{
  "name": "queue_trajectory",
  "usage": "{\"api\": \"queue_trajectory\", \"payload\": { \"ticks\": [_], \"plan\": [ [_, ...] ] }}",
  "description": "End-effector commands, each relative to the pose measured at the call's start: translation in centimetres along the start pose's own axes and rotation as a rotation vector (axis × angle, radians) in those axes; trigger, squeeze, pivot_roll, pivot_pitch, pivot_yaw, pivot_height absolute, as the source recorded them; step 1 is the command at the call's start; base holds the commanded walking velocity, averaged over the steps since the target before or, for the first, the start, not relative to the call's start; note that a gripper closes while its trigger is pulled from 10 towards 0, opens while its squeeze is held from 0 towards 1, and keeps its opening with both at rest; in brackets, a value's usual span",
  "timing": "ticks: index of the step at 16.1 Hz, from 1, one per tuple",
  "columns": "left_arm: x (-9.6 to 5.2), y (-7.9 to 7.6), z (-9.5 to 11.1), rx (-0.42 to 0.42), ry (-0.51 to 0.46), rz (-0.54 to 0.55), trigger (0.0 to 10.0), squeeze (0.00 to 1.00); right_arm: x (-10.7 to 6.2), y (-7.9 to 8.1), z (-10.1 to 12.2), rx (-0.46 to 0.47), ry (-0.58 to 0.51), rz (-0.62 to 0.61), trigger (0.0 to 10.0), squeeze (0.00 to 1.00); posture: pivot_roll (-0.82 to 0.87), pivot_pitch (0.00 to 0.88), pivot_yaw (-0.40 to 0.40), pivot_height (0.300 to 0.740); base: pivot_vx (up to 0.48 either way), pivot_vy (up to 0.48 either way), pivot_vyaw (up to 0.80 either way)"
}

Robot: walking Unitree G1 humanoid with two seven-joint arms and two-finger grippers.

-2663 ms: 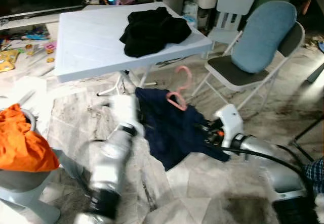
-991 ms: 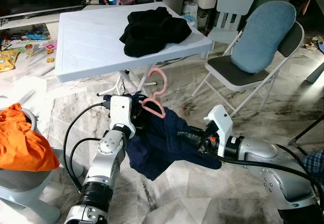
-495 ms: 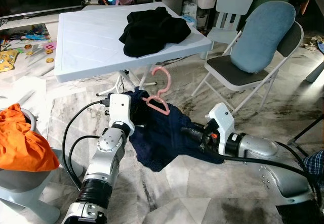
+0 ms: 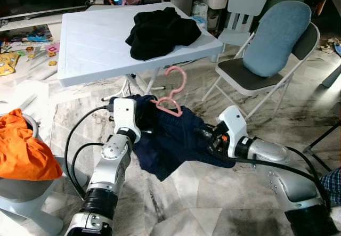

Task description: Hang hanger

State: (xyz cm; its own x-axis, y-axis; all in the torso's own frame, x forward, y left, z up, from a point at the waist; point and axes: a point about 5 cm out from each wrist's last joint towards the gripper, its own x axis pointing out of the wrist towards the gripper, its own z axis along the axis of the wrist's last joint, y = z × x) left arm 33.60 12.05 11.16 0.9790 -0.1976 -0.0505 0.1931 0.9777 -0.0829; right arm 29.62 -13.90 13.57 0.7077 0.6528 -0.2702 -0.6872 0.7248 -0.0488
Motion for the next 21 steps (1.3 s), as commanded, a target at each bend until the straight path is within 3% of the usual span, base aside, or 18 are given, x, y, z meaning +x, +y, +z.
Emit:
{"api": "queue_trajectory", "payload": {
  "ticks": [1, 4, 7, 12, 15, 17, 18, 19, 20, 21],
  "plan": [
    [0.1, 1.2, 1.5, -0.014, -0.059, 0.048, 0.0, 0.0, -0.7, -2.1, 0.8, -0.02, -0.029, -0.138, 10.0, 0.0, -0.15, 0.0, 0.005, 0.74, 0.0, 0.0, 0.0],
    [0.2, 1.2, 1.8, -0.04, -0.078, 0.052, 0.0, 0.0, -0.7, -3.3, 1.2, -0.036, -0.055, -0.228, 10.0, 0.0, -0.15, 0.0, 0.004, 0.74, 0.0, 0.0, 0.0],
    [0.0, 0.0, 1.1, -0.063, -0.053, 0.003, 0.0, 0.0, -0.2, -4.1, 2.3, -0.002, -0.121, -0.324, 10.0, 0.0, -0.15, 0.0, 0.005, 0.74, 0.0, 0.0, 0.0],
    [0.0, -1.2, -0.4, -0.036, 0.031, -0.027, 0.0, 0.0, 1.0, -2.4, 5.6, 0.062, -0.321, -0.307, 10.0, 0.0, -0.15, 0.0, 0.001, 0.74, 0.0, 0.0, 0.0],
    [0.2, -1.2, 0.1, -0.05, 0.0, -0.029, 0.0, 0.0, 1.0, -2.4, 5.9, 0.058, -0.341, -0.309, 10.0, 0.0, -0.15, 0.0, 0.0, 0.74, 0.0, 0.0, 0.0],
    [0.2, -0.8, 0.6, -0.046, -0.028, -0.009, 0.0, 0.0, 0.7, -2.7, 5.2, 0.029, -0.309, -0.322, 10.0, 0.0, -0.15, 0.0, -0.001, 0.74, 0.0, 0.0, 0.0],
    [0.2, 0.3, 1.6, -0.031, -0.081, 0.045, 0.0, 0.0, 0.2, -2.9, 4.5, -0.074, -0.268, -0.314, 10.0, 0.0, -0.15, 0.0, -0.001, 0.74, 0.0, 0.0, 0.0],
    [0.2, 0.9, 2.0, -0.024, -0.097, 0.068, 0.0, 0.0, 0.0, -3.0, 4.2, -0.082, -0.255, -0.31, 10.0, 0.0, -0.15, 0.0, -0.003, 0.74, 0.0, 0.0, 0.0],
    [0.4, 3.2, 3.7, 0.001, -0.147, 0.157, 0.0, 0.0, -0.9, -3.9, 2.8, -0.186, -0.168, -0.302, 10.0, 0.0, -0.15, 0.0, -0.004, 0.74, 0.0, 0.0, 0.0],
    [0.4, 3.8, 4.1, 0.009, -0.158, 0.179, 0.0, 0.0, -1.2, -4.1, 2.4, -0.214, -0.143, -0.299, 10.0, 0.0, -0.15, 0.0, -0.004, 0.74, 0.0, 0.0, 0.0]
  ]
}}
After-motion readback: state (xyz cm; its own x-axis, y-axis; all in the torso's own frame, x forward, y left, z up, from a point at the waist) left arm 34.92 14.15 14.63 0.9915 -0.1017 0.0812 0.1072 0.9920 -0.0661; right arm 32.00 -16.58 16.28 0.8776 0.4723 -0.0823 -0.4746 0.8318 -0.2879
